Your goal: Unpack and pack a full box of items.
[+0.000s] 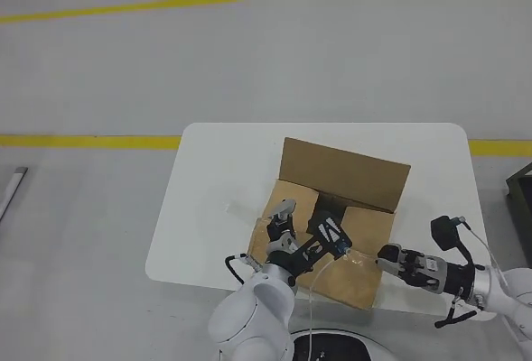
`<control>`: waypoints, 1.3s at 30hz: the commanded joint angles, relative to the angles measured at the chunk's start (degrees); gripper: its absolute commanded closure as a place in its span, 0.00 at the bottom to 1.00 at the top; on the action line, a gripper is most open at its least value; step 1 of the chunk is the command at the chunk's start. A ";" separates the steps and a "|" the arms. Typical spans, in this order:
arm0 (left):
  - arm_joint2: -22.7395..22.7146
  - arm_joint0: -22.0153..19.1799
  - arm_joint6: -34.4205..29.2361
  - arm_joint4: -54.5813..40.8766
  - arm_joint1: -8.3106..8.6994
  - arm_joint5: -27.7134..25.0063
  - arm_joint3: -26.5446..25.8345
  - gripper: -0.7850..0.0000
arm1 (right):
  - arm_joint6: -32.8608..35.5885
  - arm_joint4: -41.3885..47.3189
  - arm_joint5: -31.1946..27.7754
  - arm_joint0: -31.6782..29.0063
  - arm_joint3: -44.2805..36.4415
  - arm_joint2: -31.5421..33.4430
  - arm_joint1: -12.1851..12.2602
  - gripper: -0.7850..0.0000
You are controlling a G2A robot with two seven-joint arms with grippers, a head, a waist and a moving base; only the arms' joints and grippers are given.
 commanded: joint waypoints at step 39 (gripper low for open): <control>0.00 0.00 0.00 0.00 0.00 0.00 0.00 0.00 | -15.74 -27.89 -5.31 2.96 -9.32 4.72 2.70 1.00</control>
